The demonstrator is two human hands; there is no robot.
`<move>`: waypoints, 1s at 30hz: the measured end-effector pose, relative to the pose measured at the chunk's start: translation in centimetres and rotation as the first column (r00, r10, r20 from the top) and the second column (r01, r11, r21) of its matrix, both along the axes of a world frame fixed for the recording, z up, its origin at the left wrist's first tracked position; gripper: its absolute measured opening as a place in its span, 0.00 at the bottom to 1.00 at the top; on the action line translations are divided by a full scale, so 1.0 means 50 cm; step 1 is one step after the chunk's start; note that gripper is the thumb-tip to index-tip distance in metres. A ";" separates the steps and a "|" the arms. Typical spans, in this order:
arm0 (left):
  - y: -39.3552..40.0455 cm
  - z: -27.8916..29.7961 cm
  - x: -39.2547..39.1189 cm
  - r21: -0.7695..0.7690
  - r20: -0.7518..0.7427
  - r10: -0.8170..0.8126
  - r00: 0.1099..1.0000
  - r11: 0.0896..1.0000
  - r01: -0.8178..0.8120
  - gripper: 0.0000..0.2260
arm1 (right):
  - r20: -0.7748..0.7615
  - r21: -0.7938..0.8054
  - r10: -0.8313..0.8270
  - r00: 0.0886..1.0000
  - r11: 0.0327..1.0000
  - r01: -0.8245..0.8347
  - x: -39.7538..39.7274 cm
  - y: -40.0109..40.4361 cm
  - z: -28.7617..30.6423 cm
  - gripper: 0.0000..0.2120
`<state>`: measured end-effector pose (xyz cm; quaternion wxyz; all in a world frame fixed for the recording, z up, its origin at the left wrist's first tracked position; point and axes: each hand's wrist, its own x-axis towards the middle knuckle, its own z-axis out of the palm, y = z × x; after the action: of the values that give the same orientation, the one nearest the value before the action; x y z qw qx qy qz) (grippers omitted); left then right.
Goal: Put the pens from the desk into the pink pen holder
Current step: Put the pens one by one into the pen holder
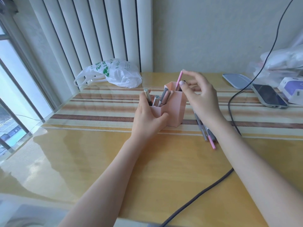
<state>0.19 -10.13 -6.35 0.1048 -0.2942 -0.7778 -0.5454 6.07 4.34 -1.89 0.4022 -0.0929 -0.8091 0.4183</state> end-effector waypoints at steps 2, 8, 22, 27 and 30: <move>0.000 -0.001 0.002 -0.015 -0.013 -0.016 1.000 1.000 0.015 0.20 | -0.019 -0.085 -0.082 0.996 0.993 0.080 -0.011 -0.003 0.008 0.10; 0.001 0.001 0.006 -0.034 -0.026 -0.060 0.998 0.998 0.059 0.22 | -0.039 -0.250 -0.171 0.984 0.956 0.156 -0.017 0.001 0.021 0.06; -0.001 -0.003 0.004 -0.003 -0.002 -0.117 0.993 0.993 0.117 0.31 | -0.281 -0.096 -0.301 0.911 0.954 0.285 0.013 -0.009 0.033 0.09; -0.002 -0.005 0.003 -0.015 -0.013 -0.122 0.992 0.992 0.122 0.31 | -0.414 -0.105 -0.194 0.889 0.981 0.165 0.033 -0.016 0.043 0.09; -0.001 -0.006 0.002 -0.028 -0.008 -0.122 0.992 0.992 0.122 0.31 | -0.584 -0.121 -0.188 0.790 0.982 0.145 0.051 -0.033 0.060 0.10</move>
<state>0.29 -10.19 -6.64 0.0711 -0.3453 -0.7652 -0.5386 8.61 2.71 1.10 0.6664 -0.0425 -0.6165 0.4172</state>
